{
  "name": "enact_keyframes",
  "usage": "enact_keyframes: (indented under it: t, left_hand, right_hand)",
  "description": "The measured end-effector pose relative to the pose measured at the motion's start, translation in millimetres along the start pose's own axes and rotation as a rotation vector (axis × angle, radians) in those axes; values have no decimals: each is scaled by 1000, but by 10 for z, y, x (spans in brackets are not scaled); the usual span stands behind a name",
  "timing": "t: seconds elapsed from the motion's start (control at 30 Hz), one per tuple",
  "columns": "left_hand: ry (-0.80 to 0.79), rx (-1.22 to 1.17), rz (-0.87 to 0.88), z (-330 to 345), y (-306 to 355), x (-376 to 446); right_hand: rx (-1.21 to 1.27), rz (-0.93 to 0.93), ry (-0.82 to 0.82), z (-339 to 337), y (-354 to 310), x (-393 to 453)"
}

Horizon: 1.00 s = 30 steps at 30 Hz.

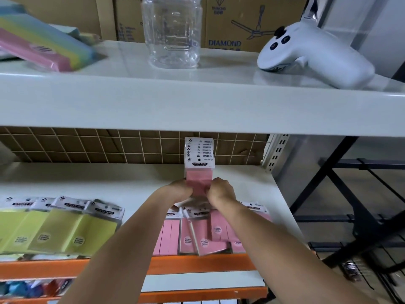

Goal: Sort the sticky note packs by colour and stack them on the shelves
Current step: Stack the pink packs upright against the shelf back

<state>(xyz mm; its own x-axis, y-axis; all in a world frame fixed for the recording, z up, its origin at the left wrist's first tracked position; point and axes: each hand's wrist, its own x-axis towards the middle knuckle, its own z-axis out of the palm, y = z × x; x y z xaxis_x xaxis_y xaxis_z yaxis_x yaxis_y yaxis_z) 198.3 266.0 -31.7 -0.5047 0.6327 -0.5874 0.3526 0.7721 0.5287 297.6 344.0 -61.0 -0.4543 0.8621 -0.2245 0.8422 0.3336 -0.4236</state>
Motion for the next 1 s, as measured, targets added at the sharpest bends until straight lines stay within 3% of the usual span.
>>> enact_keyframes:
  t: [0.37, 0.67, 0.9, 1.0]
  left_hand:
    - [15, 2, 64, 11, -16, -35]
    - [37, -45, 55, 2, -74, -45]
    - [96, -62, 23, 90, -19, -93]
    - [168, -137, 43, 163, 7, -160]
  right_hand:
    - [9, 21, -11, -50, -1, -19]
    - [243, 42, -196, -192, 184, 54]
    - [411, 20, -194, -305, 373, 52]
    - [290, -49, -166, -417, 459, 4]
